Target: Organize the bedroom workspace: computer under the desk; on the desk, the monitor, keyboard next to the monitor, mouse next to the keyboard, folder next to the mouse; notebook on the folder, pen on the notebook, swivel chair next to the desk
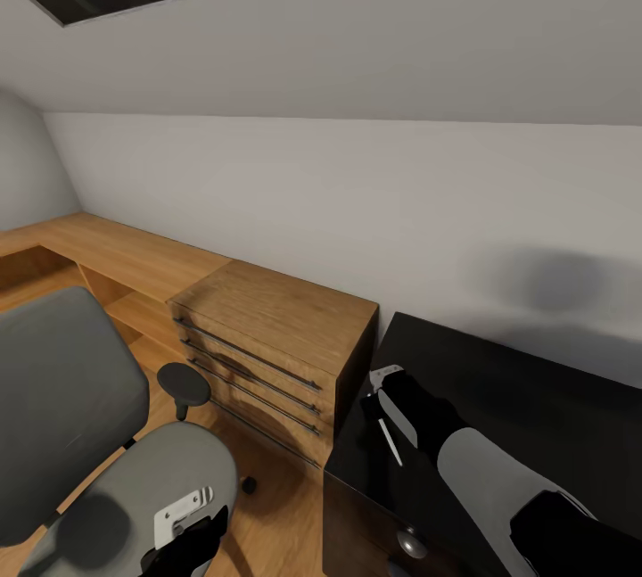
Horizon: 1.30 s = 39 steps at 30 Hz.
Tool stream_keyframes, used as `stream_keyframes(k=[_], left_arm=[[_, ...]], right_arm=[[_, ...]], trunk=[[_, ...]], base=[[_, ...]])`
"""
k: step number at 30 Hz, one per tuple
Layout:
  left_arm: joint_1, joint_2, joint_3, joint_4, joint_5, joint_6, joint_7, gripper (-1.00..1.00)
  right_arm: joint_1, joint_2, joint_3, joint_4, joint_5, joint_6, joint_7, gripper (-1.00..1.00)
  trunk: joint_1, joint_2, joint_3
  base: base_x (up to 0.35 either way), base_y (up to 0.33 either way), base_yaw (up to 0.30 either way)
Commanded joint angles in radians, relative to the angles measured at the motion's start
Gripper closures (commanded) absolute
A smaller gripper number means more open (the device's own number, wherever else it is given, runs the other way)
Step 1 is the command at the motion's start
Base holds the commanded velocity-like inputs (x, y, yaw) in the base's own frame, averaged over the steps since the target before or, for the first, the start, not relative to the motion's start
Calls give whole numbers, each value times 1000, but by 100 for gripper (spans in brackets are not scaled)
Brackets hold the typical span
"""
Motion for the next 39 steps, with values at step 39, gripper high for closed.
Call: stream_keyframes(k=[39], left_arm=[[0,0,-2,-2,11,-46,10,-100]], right_arm=[[87,-91,-18,-283,-19,44,-15,100]], trunk=[[-119,217,96]], base=[[0,0,0]])
